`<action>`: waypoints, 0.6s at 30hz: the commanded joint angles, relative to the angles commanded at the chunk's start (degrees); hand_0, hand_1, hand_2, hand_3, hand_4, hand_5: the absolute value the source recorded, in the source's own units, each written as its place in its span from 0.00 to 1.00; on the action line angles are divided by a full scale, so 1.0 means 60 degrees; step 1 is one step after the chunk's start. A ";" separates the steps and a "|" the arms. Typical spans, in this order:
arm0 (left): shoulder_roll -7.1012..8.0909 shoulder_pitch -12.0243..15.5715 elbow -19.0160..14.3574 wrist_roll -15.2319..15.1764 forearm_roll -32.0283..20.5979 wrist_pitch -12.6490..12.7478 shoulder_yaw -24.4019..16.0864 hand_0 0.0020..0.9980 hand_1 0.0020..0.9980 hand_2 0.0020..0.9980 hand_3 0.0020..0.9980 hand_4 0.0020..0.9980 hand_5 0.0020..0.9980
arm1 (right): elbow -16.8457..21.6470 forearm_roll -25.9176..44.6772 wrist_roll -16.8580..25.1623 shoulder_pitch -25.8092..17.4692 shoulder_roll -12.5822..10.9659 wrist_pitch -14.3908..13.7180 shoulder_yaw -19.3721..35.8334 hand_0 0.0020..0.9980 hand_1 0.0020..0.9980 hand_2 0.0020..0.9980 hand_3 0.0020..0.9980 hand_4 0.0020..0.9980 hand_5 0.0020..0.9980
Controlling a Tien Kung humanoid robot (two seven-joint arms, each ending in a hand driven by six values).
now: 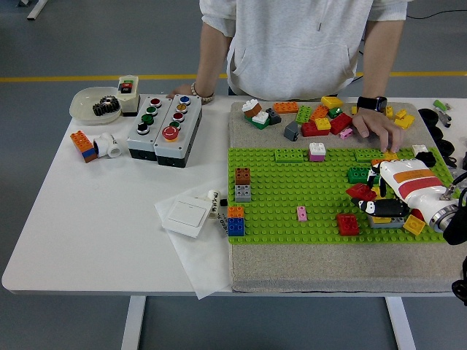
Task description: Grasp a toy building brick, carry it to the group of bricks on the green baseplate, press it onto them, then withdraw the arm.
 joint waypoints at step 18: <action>-0.0018 0.0101 -0.0012 0.0066 0.0193 -0.0027 -0.0100 0.76 0.74 0.73 0.59 0.61 0.64 | -0.0660 -0.0466 0.1865 -0.0238 -0.0258 0.0417 0.0642 0.05 0.19 0.32 0.40 0.77 0.46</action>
